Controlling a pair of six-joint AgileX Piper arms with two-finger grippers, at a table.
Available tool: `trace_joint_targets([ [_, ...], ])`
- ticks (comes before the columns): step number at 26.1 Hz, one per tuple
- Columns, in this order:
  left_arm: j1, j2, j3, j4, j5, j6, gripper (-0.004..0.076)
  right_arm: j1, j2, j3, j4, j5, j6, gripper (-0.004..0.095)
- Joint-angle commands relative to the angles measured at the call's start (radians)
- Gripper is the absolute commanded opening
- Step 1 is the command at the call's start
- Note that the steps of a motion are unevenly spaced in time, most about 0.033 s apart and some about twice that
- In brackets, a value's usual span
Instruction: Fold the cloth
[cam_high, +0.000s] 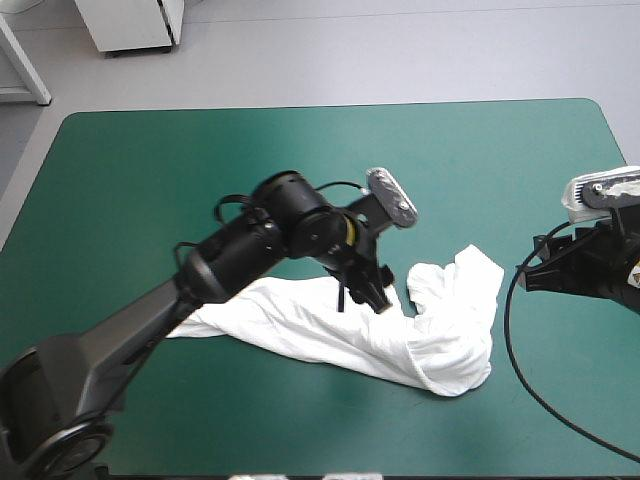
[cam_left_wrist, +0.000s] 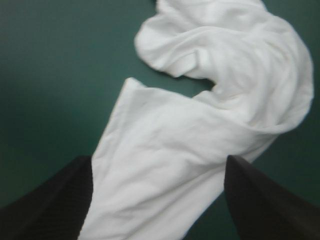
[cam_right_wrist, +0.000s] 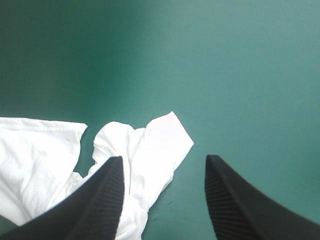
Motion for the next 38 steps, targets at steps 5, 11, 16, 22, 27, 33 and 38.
trace_joint_targets([
  [5,0.338,-0.214,0.181,0.06,0.049,-0.053,0.0535,0.0,-0.003,-0.022,0.008,-0.062,-0.004,0.0472],
  [11,0.615,-0.242,0.385,0.056,0.037,-0.045,0.0535,0.0,-0.003,-0.022,0.03,-0.062,-0.019,0.0472],
  [16,0.707,-0.255,0.518,0.06,-0.017,-0.04,0.0535,0.0,-0.003,-0.022,0.03,-0.062,-0.019,0.0472],
  [22,0.716,-0.255,0.649,0.087,-0.066,-0.029,0.0535,0.0,-0.003,-0.022,0.03,-0.062,-0.022,0.0472],
  [27,0.725,-0.24,0.767,0.113,-0.166,-0.029,0.0535,0.0,-0.003,-0.022,0.028,-0.052,-0.023,0.0472],
  [33,0.81,-0.175,0.783,0.009,-0.233,0.019,0.0527,0.0,-0.003,-0.021,0.029,-0.04,-0.038,0.0472],
  [38,0.811,-0.13,0.783,-0.045,-0.242,0.051,0.0506,0.0,0.008,-0.001,-0.011,-0.033,-0.047,0.0472],
])
